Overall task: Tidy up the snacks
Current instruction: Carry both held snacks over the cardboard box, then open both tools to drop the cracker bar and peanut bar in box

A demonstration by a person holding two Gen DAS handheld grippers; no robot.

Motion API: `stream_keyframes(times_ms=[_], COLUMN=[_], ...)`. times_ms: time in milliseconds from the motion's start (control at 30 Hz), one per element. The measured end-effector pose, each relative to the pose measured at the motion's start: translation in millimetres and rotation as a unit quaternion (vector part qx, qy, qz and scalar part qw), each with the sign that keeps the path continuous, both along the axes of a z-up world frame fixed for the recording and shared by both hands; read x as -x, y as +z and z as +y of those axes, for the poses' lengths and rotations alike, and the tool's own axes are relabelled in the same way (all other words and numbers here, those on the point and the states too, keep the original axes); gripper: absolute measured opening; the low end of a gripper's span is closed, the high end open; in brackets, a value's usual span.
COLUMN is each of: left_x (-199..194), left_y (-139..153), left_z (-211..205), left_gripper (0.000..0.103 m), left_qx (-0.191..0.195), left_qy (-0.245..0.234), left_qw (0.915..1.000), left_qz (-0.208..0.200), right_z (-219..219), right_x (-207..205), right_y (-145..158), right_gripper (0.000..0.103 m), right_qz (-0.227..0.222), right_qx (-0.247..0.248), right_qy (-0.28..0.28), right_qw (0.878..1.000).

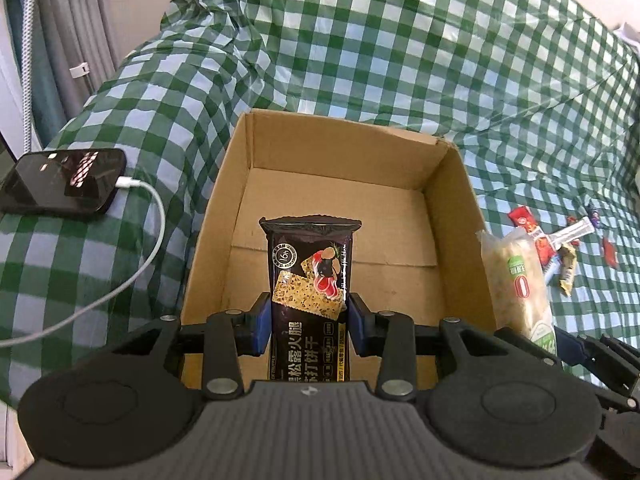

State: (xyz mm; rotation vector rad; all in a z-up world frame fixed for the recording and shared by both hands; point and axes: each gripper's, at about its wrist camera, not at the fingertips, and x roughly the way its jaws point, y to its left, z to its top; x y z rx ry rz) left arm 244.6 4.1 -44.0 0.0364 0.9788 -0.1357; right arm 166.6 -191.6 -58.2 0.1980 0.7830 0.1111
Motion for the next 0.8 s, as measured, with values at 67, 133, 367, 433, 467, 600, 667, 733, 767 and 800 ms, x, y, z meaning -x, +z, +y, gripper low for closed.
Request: stream_keyframes(times_ms=[67, 133, 367, 433, 467, 600, 667, 733, 767, 800], left_x=[-9.9, -19.3, -43.7, -49.3, -51.8, -60.9, -64.4, -68.0, -69.5, -71.2], left_y=[-4.2, -8.6, -25.2, -30.5, -32.8, -41.8, -45.6, -48.9, -50.2, -51.8], left_z=[-3.5, -5.9, -11.7, -13.4, -14.3, -17.0, -17.4, -17.3, -17.5, -17.1], left_gripper=[0.043, 0.043, 0.043, 0.043, 0.043, 0.043, 0.043, 0.043, 0.043, 0.043], left_qx=[-0.004, -0.006, -0.019, -0.022, -0.023, -0.031, -0.034, -0.038, -0.04, -0.041], left_qy=[0.0, -0.002, -0.005, -0.007, -0.007, -0.007, -0.006, -0.005, -0.004, -0.004], left_qw=[1.0, 1.0, 0.9998, 0.9996, 0.9996, 0.9993, 0.9991, 0.9989, 0.9989, 0.9988], left_qz=[0.002, 0.003, 0.01, 0.014, 0.015, 0.021, 0.024, 0.025, 0.026, 0.027], right_z=[0.3, 1.6, 4.7, 5.4, 5.5, 5.1, 4.6, 4.1, 4.0, 3.3], right_x=[-6.9, -14.6, -36.8, -41.7, -42.8, -51.2, -54.9, -58.1, -59.6, -61.2], right_y=[-5.2, -10.0, -23.2, -26.4, -28.0, -34.0, -36.7, -39.0, -40.0, -41.0], right_gripper=[0.038, 0.038, 0.038, 0.038, 0.038, 0.038, 0.038, 0.038, 0.038, 0.038], right_qz=[0.003, 0.005, 0.015, 0.017, 0.018, 0.023, 0.025, 0.028, 0.03, 0.031], right_qx=[-0.001, 0.001, -0.004, -0.003, -0.003, -0.002, -0.001, 0.0, 0.0, 0.0], right_qy=[0.002, 0.004, 0.006, 0.006, 0.005, 0.005, 0.006, 0.005, 0.004, 0.003], right_qw=[1.0, 1.0, 1.0, 1.0, 1.0, 1.0, 1.0, 1.0, 1.0, 1.0])
